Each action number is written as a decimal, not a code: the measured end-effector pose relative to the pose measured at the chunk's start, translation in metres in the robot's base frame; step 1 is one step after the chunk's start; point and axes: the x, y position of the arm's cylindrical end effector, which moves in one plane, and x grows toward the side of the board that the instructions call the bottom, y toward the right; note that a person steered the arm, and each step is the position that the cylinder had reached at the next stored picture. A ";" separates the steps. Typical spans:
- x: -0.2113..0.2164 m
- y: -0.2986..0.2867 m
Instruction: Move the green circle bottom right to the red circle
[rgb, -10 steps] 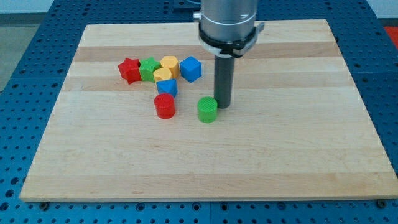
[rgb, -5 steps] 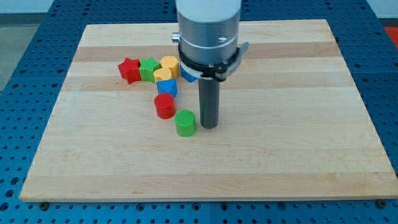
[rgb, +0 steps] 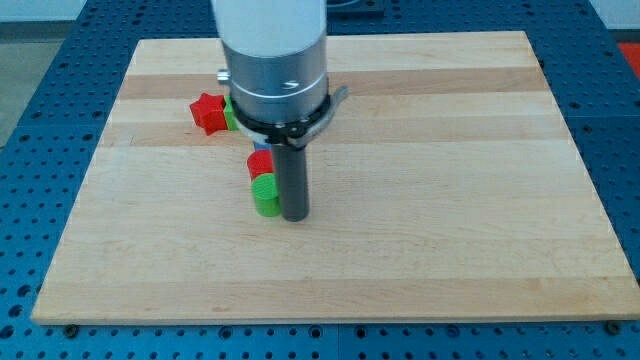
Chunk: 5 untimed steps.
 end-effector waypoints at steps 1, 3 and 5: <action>0.004 -0.013; 0.025 -0.043; 0.005 -0.082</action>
